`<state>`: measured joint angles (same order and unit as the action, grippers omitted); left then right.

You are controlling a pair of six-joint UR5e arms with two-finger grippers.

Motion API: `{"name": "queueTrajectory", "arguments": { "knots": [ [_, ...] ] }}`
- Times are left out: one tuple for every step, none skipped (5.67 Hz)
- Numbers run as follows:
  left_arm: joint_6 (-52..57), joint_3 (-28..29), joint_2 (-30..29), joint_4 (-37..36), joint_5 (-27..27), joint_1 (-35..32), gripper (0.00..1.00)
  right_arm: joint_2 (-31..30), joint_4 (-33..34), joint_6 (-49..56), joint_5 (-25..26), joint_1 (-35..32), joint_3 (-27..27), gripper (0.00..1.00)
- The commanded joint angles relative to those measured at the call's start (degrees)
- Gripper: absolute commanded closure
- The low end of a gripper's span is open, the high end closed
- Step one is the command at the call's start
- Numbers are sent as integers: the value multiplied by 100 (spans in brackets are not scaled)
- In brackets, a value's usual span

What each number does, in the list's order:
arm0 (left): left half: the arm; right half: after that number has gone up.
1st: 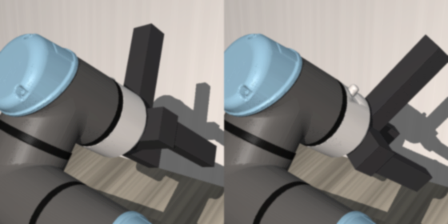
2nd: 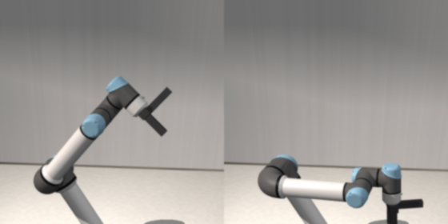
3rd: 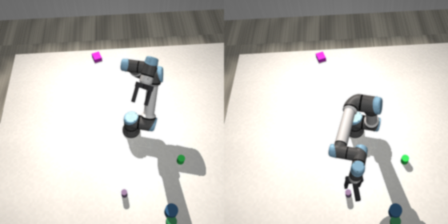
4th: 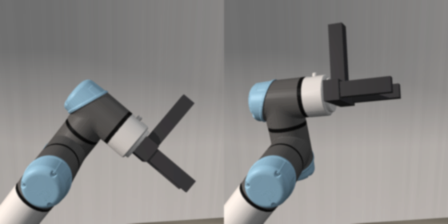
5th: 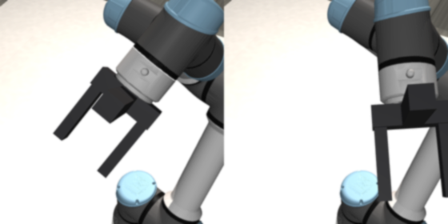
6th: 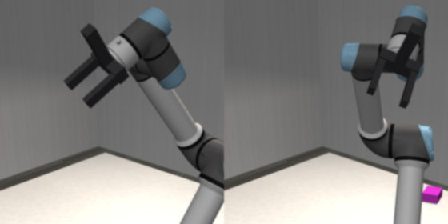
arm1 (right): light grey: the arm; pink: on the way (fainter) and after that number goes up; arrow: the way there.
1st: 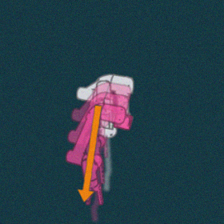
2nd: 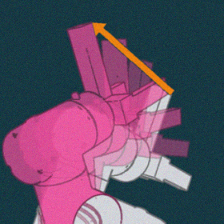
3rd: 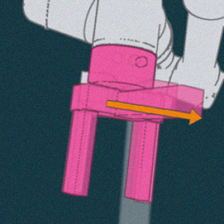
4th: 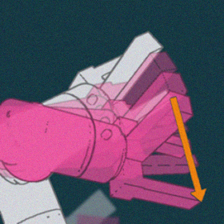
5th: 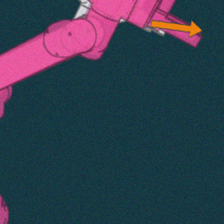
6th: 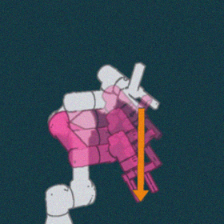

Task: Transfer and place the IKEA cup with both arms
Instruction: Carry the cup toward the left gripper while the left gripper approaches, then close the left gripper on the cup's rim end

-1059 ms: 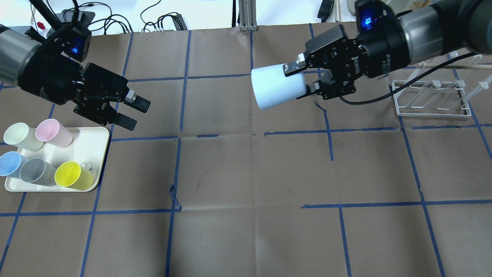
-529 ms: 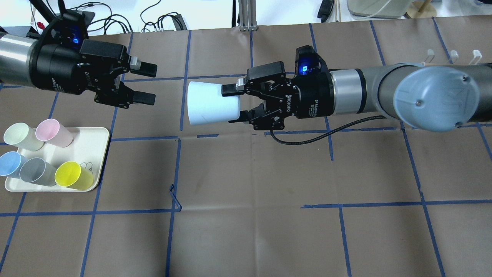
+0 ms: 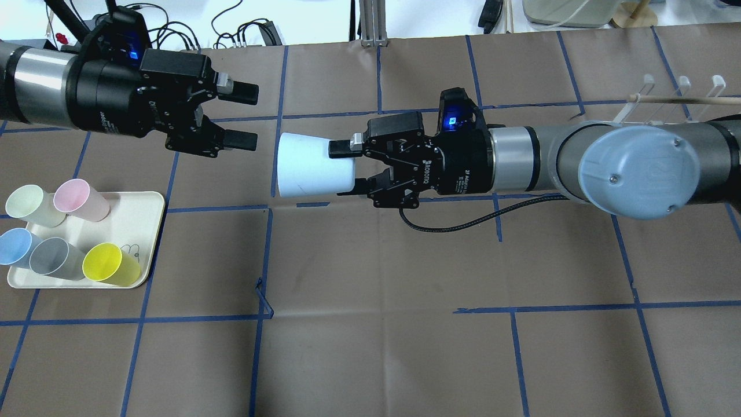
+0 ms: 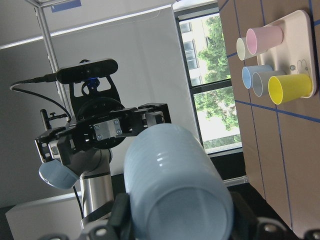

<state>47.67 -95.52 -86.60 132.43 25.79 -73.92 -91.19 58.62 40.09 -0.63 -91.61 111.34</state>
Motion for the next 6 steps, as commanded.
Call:
{"name": "queueTrajectory", "arguments": {
  "knots": [
    [-3, -11, -102, 230, -13, -123, 3, -4, 0, 7, -16, -6, 1, 60],
    [-3, -2, -86, 222, -22, -132, 16, -4, 0, 7, -16, -15, 1, 60],
    [6, -11, -60, 231, 13, -201, 27, -4, 0, 7, -16, -15, -7, 60],
    [-3, -19, -68, 248, 13, -306, 33, -4, 0, 7, -16, -24, -7, 60],
    [-3, -106, -25, 362, 5, -325, 33, 5, 0, 7, -16, -15, -7, 60],
    [-3, -212, -24, 363, 22, -325, 33, -3, 0, 7, -25, -15, -7, 60]
  ]
}}
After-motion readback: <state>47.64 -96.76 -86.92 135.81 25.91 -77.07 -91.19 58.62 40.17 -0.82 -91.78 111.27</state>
